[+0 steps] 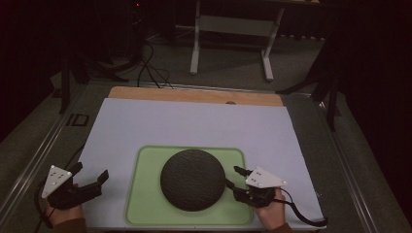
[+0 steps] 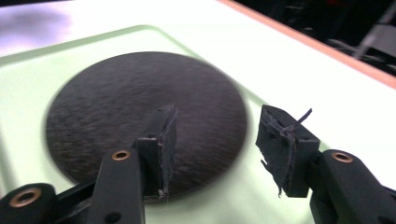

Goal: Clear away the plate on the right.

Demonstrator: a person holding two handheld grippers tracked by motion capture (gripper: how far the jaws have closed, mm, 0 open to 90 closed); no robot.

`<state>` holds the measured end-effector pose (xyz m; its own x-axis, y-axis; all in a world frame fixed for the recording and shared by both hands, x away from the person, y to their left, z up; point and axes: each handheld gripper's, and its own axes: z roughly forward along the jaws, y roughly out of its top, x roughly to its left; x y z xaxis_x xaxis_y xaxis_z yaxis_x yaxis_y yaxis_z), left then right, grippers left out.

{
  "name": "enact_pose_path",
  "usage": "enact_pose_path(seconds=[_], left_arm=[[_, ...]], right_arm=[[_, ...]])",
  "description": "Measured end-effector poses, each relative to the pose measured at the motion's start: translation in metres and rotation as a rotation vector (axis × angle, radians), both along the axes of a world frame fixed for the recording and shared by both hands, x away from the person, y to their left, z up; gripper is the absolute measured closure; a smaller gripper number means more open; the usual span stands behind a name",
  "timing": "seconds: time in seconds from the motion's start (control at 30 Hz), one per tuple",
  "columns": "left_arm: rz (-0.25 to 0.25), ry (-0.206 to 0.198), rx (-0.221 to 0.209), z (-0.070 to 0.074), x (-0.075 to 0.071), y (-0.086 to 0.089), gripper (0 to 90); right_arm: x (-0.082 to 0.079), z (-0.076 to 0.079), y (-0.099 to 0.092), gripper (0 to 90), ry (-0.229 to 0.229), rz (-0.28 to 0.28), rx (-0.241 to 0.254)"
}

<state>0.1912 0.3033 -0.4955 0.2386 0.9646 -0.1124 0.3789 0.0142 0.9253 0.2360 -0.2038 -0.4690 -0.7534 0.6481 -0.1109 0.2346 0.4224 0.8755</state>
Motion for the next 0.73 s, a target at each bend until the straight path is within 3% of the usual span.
enact_pose_path(seconds=[0.07,0.47,0.63,0.73], left_arm=[[0.0,-0.001,0.0,0.0,0.0,0.0,6.5],[0.005,-0.006,0.001,0.001,0.0,0.0,6.5],[0.019,0.003,0.006,0.0,0.001,0.0,6.9],[0.029,0.007,0.013,-0.001,0.002,-0.001,8.3]], right_arm=[[0.002,0.002,-0.021,45.4,-0.006,-0.063,0.036],[0.002,-0.003,-0.105,42.6,-0.011,-0.341,0.094],[0.001,-0.008,-0.137,43.1,0.016,-0.427,0.124],[0.0,-0.01,-0.148,42.7,0.024,-0.445,0.147]])
